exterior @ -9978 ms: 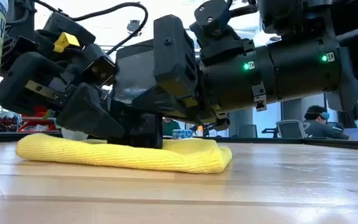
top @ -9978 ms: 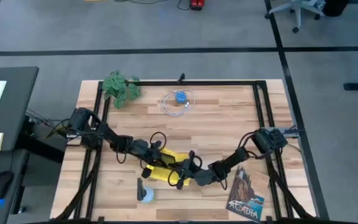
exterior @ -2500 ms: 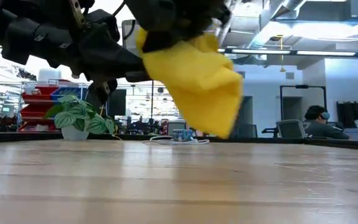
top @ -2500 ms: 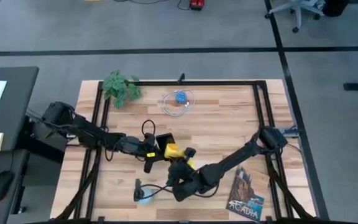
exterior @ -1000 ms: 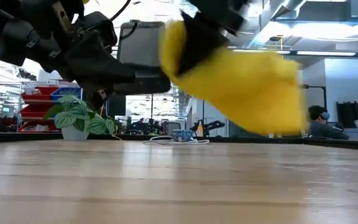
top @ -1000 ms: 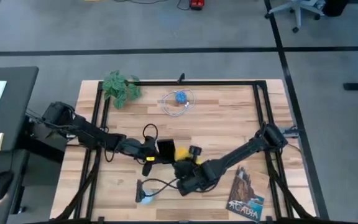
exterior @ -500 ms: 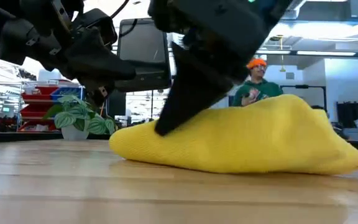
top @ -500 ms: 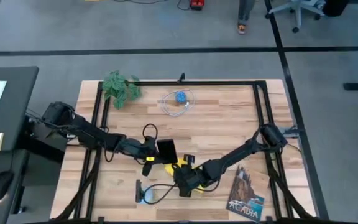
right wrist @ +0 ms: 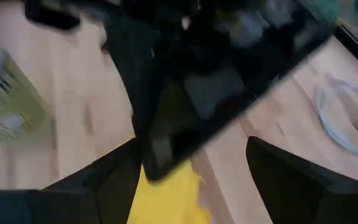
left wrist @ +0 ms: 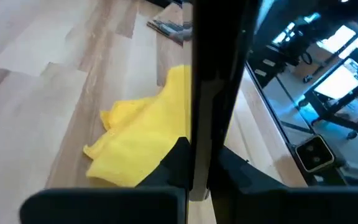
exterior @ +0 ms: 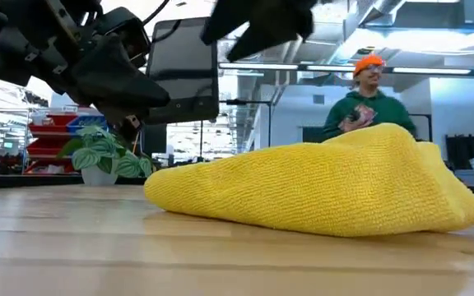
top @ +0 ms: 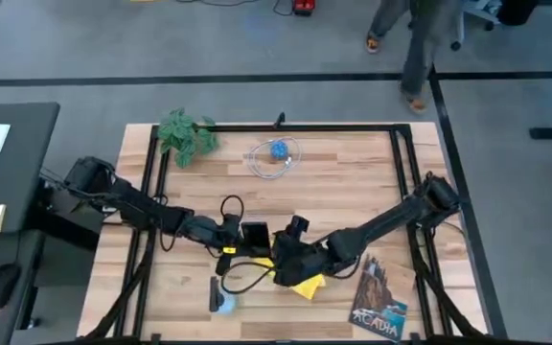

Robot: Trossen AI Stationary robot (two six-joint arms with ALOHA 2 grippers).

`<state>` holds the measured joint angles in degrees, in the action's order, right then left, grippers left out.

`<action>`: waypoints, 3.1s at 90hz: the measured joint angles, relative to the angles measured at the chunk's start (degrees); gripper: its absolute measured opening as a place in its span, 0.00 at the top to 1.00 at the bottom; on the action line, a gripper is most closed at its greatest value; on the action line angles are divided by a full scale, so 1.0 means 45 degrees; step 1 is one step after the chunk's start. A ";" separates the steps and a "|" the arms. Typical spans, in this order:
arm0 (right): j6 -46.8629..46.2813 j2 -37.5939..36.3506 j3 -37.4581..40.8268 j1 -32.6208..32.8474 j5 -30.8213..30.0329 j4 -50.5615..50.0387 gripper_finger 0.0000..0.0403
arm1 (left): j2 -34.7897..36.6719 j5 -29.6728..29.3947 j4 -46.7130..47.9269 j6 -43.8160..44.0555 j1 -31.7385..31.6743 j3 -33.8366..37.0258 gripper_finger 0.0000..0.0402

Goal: Apply microfiber cloth
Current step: Wipe the cellphone using a microfiber cloth

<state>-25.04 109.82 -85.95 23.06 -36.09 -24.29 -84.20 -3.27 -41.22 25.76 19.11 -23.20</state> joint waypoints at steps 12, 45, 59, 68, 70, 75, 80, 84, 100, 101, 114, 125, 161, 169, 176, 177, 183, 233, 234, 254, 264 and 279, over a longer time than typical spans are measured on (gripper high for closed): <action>0.0587 0.0053 0.0946 -0.0784 0.1219 0.2888 0.32 | -0.0005 -0.0095 0.0230 -0.0311 0.0185 -0.0050 0.98; 0.0195 -0.0039 0.3260 -0.1180 0.2757 0.7741 0.78 | -0.0015 -0.0328 0.0639 -0.0994 0.0302 -0.0155 0.95; -0.0416 -0.0182 0.3308 -0.0582 0.1634 0.7535 0.96 | -0.0010 -0.0543 0.0608 -0.1296 0.0302 -0.0185 0.88; -0.1269 -0.0592 0.3304 -0.0225 0.0853 0.5881 0.97 | -0.0005 -0.0667 0.0653 -0.1833 0.0297 -0.0185 0.81; -0.1515 -0.0688 0.3299 -0.0084 0.0476 0.5304 0.98 | -0.0005 -0.0564 0.0691 -0.1968 0.0301 -0.0176 0.80; -0.2110 -0.0777 0.3367 0.0222 -0.0472 0.4098 0.98 | -0.0005 -0.0291 0.0700 -0.2352 0.0355 -0.0165 0.77; -0.2807 -0.0719 0.3366 0.0512 -0.0961 0.3603 0.98 | 0.0000 -0.0253 0.0678 -0.2842 0.0359 -0.0165 0.74; -0.3375 -0.0617 0.3366 0.0762 -0.1378 0.3222 0.98 | -0.0041 -0.0333 0.0687 -0.3190 0.0350 -0.0168 0.73; -0.5280 0.0000 0.3332 0.1474 -0.1682 0.3344 0.98 | -0.0126 -0.0762 0.0966 -0.5514 0.0942 -0.0175 0.73; -0.5413 0.0042 0.3332 0.1493 -0.1677 0.3345 0.98 | -0.0126 -0.0862 0.0979 -0.5768 0.1016 -0.0175 0.73; -0.7238 0.0262 0.3342 0.1370 -0.1548 0.3390 0.98 | -0.0126 -0.1328 0.1167 -0.8238 0.1756 -0.0283 0.77; -0.7784 0.0262 0.3342 0.1146 -0.1333 0.3439 0.98 | -0.0144 -0.1247 0.1858 -0.8286 0.1929 -0.0606 0.82; -0.7328 0.0262 0.3337 0.0790 -0.0871 0.3329 0.98 | -0.3226 -0.1051 0.2332 -0.9569 0.1918 -0.2314 0.92; -0.7332 0.0262 0.3337 0.0792 -0.0842 0.3228 0.98 | -0.4016 -0.1746 0.2330 -1.0138 0.1801 -0.3035 0.92; -0.7334 0.0262 0.3337 0.0783 -0.0842 0.3166 0.98 | -0.4622 -0.1953 0.2352 -1.0508 0.1584 -0.3635 0.92; -0.7336 0.0262 0.3337 0.0783 -0.0838 0.3166 0.98 | -0.4694 -0.1956 0.2376 -1.0545 0.1550 -0.3715 0.92; -0.7339 0.0262 0.3337 0.0783 -0.0832 0.3130 0.97 | -0.5055 -0.2072 0.2622 -1.0641 0.1358 -0.4142 0.92; -0.7738 0.0262 0.3329 0.0934 -0.0924 0.2473 0.97 | -0.4434 -0.6057 0.2699 -1.1747 0.1635 -0.4648 0.92; -0.7747 0.0262 0.3332 0.0934 -0.0924 0.2486 0.97 | -0.4389 -0.6227 0.2856 -1.1801 0.1709 -0.4648 0.92; -0.7911 0.0252 0.3521 0.0924 -0.1021 0.2557 0.97 | -0.2780 -0.7235 0.6702 -1.0836 0.2617 -0.4662 0.92; -0.7905 0.0252 0.3524 0.0929 -0.1026 0.2551 0.97 | -0.2509 -0.4817 0.8522 -0.9630 0.2648 -0.4597 0.92; -0.7805 0.0257 0.3541 0.0925 -0.1022 0.2630 0.97 | -0.3690 -0.1754 0.6823 -0.8742 0.2560 -0.4182 0.94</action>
<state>-60.16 110.98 -70.02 27.22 -40.69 -12.45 -100.81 -11.16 -10.51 -13.58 30.63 -42.02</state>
